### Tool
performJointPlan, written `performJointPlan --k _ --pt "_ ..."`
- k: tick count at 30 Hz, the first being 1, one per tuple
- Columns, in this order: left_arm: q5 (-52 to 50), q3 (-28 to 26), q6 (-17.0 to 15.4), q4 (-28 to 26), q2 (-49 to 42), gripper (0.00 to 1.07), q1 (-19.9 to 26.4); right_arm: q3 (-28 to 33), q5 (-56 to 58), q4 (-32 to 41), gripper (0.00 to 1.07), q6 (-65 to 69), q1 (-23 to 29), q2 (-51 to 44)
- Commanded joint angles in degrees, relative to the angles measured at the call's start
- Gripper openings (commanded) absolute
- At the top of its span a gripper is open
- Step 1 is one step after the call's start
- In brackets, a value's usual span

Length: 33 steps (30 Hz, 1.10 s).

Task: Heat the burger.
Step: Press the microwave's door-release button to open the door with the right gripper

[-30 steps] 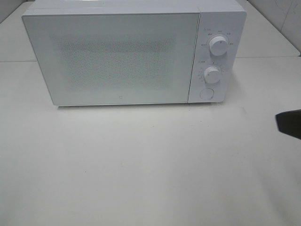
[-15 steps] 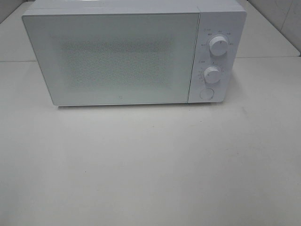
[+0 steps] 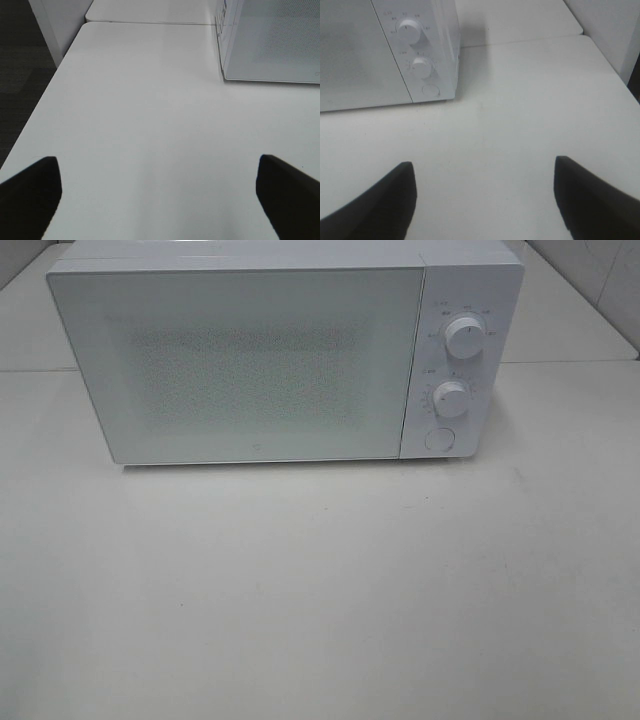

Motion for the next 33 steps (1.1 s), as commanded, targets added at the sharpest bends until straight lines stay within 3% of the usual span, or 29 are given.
performJointPlan --k 1,20,26,33 --pt "0.06 0.00 0.00 -0.06 -0.86 0.98 0.11 0.52 1.38 -0.17 0.74 -0.63 -0.34 -1.55" --pt "0.06 0.00 0.00 -0.06 -0.86 0.98 0.11 -0.29 0.11 -0.06 0.73 -0.86 -0.34 -1.55" --pt "0.06 0.00 0.00 -0.06 -0.86 0.98 0.11 -1.66 -7.85 -0.06 0.73 -0.97 -0.34 -1.55" --pt "0.06 0.00 0.00 -0.06 -0.86 0.98 0.11 -1.32 -19.88 -0.17 0.73 -1.72 -0.34 5.10"
